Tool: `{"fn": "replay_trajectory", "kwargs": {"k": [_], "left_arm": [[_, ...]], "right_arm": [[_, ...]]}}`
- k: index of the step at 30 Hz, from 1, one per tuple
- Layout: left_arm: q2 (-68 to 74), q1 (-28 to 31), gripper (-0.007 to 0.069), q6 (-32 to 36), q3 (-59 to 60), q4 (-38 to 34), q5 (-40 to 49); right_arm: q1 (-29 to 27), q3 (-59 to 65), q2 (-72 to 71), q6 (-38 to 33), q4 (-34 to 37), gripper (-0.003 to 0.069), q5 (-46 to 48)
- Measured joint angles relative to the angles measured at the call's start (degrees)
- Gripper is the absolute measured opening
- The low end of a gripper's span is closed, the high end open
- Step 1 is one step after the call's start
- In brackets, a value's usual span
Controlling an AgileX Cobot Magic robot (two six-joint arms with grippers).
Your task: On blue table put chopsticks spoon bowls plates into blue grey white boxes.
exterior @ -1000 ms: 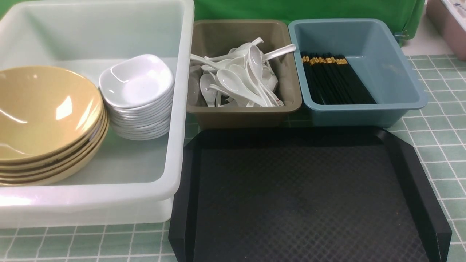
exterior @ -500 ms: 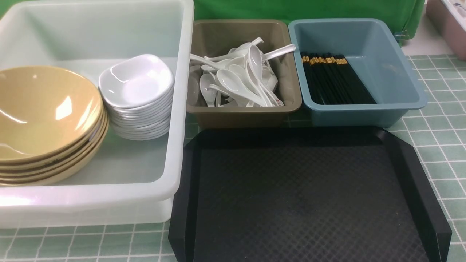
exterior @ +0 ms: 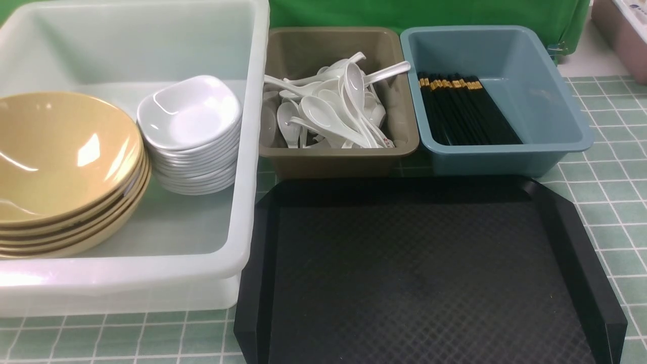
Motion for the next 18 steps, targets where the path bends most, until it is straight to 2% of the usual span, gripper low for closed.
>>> {"fn": "replay_trajectory", "kwargs": {"k": [6, 13, 18], "left_arm": [[-0.3, 0.0, 0.0001, 0.0, 3.3, 0.0, -4.0], [-5.4, 1.3, 0.0001, 0.0, 19.8, -0.2, -19.9], [-5.9, 4.6, 0.0001, -0.4, 24.9, -1.7, -20.0]], "right_arm": [[0.0, 0.0, 0.0, 0.0, 0.0, 0.0036, 0.0], [0.0, 0.0, 0.0, 0.0, 0.0, 0.0041, 0.0], [0.0, 0.0, 0.0, 0.0, 0.0, 0.0044, 0.1]]}}
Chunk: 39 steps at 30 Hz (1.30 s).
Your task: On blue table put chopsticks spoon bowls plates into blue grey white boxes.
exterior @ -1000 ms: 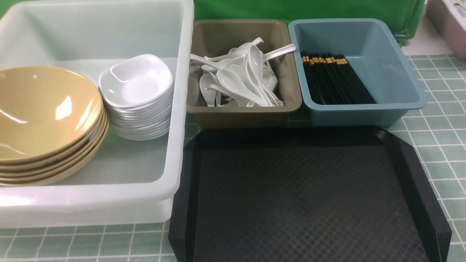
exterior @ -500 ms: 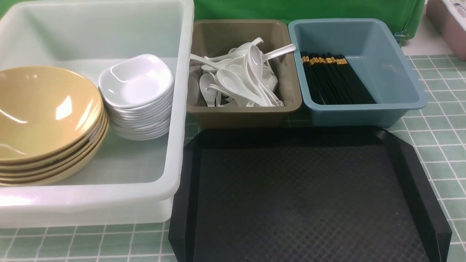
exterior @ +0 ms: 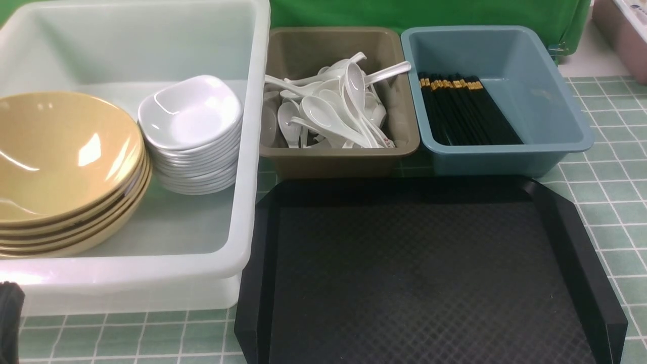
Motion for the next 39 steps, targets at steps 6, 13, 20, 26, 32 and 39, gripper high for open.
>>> {"fn": "replay_trajectory", "kwargs": {"k": [6, 13, 20, 26, 32, 39], "left_arm": [[0.0, 0.1, 0.0001, -0.1, 0.0, 0.4, 5.6], [0.0, 0.1, 0.0001, -0.1, 0.0, -1.2, 10.3], [0.0, 0.1, 0.0001, -0.1, 0.0, -1.4, 10.4], [0.0, 0.1, 0.0001, -0.2, 0.0, -1.4, 10.4], [0.0, 0.1, 0.0001, -0.2, 0.0, -1.4, 10.4], [0.0, 0.1, 0.0001, -0.2, 0.0, -1.5, 10.4]], "right_arm": [[0.0, 0.0, 0.0, 0.0, -0.1, 0.0047, 0.0], [0.0, 0.0, 0.0, 0.0, -0.1, 0.0047, 0.0], [0.0, 0.0, 0.0, 0.0, -0.1, 0.0048, 0.0], [0.0, 0.0, 0.0, 0.0, -0.1, 0.0052, 0.0], [0.0, 0.0, 0.0, 0.0, -0.1, 0.0058, 0.0], [0.0, 0.0, 0.0, 0.0, -0.1, 0.0065, 0.0]]}}
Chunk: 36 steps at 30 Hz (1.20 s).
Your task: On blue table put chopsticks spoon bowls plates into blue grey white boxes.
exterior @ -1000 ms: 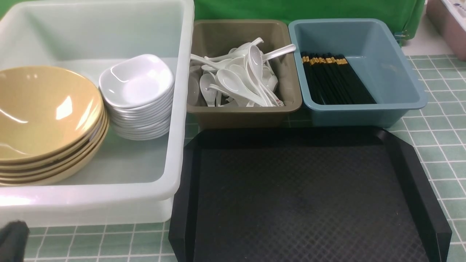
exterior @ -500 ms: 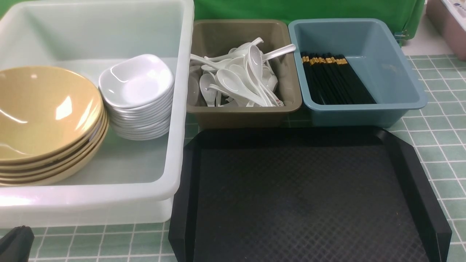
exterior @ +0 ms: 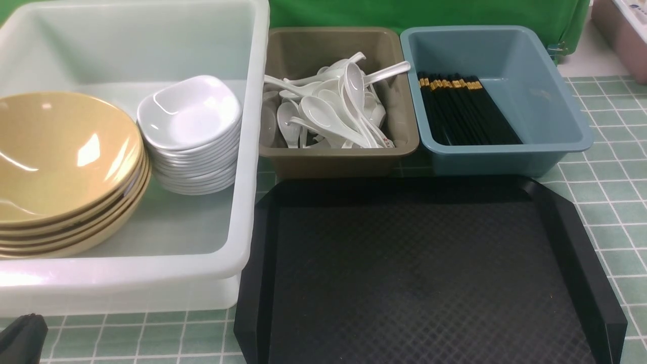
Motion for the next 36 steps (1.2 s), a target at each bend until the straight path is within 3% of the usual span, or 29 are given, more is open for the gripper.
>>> {"fn": "replay_trajectory", "kwargs": {"k": [36], "left_arm": [[0.0, 0.0, 0.0001, 0.0, 0.0, 0.0, 0.0]], "right_arm": [[0.0, 0.0, 0.0, 0.0, 0.0, 0.0099, 0.0]]}}
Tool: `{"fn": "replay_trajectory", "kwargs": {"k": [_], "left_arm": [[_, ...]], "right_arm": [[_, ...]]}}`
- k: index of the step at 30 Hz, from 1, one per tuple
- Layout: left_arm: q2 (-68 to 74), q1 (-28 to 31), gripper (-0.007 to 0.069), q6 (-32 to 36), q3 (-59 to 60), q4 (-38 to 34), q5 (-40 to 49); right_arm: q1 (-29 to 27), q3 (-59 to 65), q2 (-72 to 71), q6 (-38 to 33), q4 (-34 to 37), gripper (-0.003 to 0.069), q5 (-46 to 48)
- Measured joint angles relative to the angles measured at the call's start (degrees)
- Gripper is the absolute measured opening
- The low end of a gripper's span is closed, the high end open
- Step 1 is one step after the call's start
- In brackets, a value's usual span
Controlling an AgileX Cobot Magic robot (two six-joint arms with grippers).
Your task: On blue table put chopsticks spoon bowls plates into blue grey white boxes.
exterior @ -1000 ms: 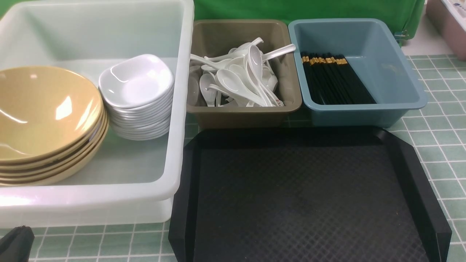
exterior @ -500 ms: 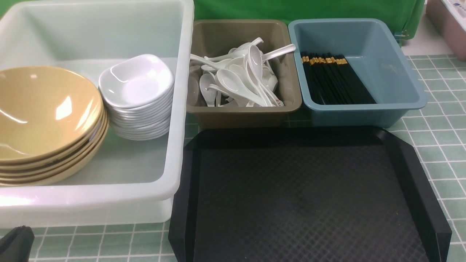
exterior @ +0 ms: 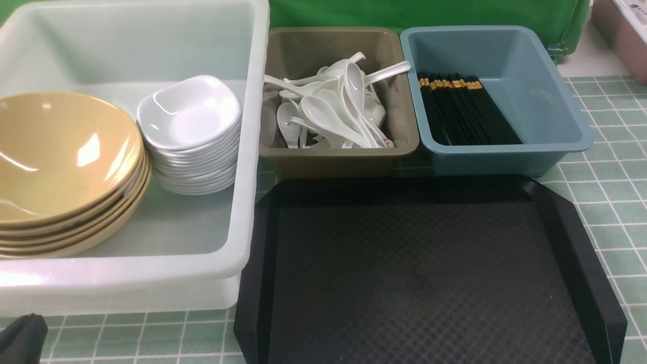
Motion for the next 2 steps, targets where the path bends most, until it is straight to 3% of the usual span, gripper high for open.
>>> {"fn": "replay_trajectory", "kwargs": {"k": [2], "left_arm": [[0.0, 0.0, 0.0001, 0.0, 0.0, 0.0, 0.0]], "right_arm": [[0.0, 0.0, 0.0, 0.0, 0.0, 0.0099, 0.0]]}}
